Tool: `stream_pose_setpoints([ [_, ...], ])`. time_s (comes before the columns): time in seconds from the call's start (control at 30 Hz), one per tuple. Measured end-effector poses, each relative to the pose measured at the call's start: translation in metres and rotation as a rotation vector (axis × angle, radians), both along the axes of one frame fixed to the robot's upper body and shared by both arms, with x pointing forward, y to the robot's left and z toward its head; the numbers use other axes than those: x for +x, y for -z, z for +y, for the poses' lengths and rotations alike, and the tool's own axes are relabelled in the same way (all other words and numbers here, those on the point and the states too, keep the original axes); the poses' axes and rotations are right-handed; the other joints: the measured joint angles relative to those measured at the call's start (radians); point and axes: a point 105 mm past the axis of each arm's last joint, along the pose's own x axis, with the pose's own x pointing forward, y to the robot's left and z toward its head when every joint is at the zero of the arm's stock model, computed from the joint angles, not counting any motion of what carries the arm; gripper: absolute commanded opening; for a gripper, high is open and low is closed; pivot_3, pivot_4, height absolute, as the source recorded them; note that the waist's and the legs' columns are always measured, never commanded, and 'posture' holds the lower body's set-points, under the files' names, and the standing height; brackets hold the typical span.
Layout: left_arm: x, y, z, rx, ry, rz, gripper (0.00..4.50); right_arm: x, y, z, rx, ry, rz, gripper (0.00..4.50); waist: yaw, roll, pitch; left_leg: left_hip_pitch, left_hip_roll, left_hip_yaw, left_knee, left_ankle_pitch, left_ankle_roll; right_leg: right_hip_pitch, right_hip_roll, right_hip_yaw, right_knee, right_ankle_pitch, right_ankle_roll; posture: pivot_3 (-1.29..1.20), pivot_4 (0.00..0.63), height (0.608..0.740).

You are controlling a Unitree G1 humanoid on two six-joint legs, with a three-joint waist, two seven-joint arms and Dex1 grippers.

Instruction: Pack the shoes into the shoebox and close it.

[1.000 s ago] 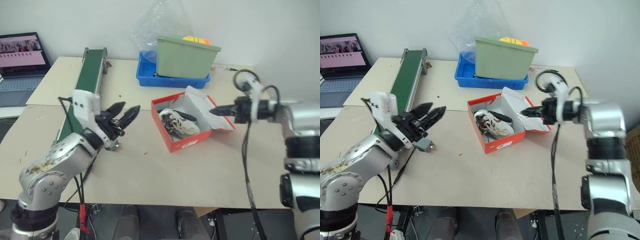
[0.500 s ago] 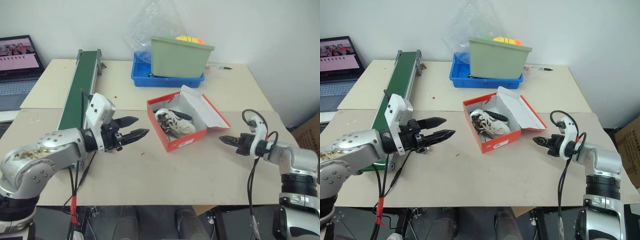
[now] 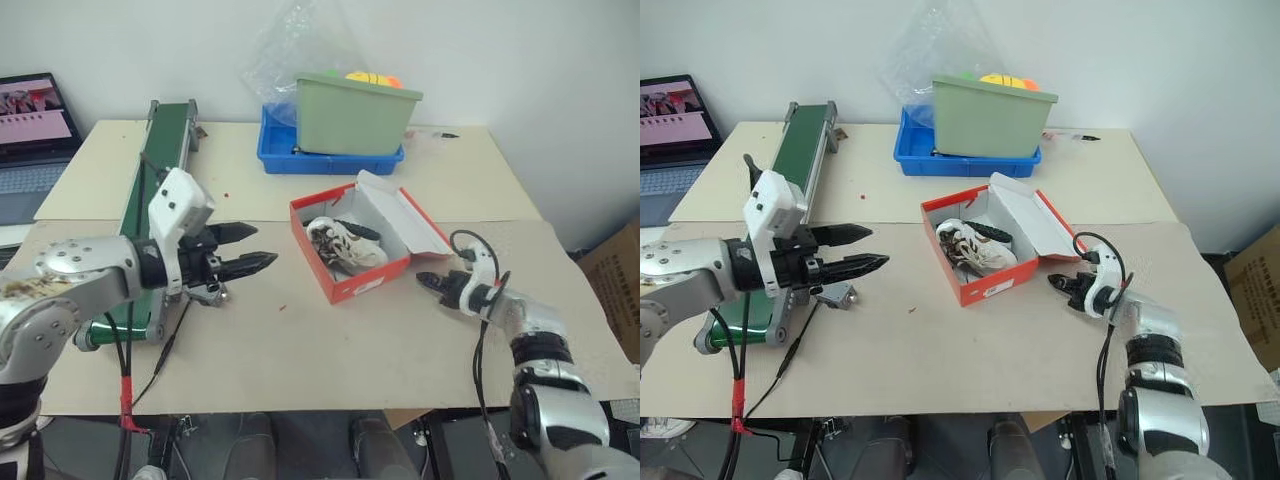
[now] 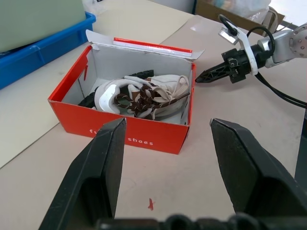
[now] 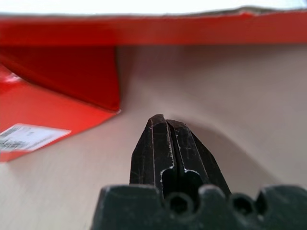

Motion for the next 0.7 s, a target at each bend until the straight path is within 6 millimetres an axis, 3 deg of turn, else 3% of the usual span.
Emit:
stream_pose_setpoints([
  [0.27,-0.002,0.000,-0.002,-0.005,0.005,0.017,2.96,0.021,-0.024,-0.003,-0.056,0.022,-0.108,0.03,0.001,0.000,0.000,0.000,0.000,0.000,0.000,0.000,0.000,0.000,0.000,0.000,0.000,0.000,0.000,0.00,0.150,0.740],
  [0.47,-0.001,0.000,-0.006,-0.030,0.017,0.010,2.96,0.034,-0.080,-0.019,-0.127,0.014,-0.262,0.03,-0.001,0.001,0.001,0.000,0.000,0.000,0.000,0.000,0.000,0.000,0.000,0.000,0.001,0.000,0.000,0.00,0.150,0.740],
  [0.7,0.005,0.003,-0.016,-0.058,0.023,-0.005,2.96,0.020,-0.127,-0.008,-0.192,-0.091,-0.387,0.03,0.003,0.002,0.001,0.000,0.000,0.000,0.000,0.000,0.000,0.000,0.000,0.000,0.002,0.000,0.000,0.00,0.150,0.740],
])
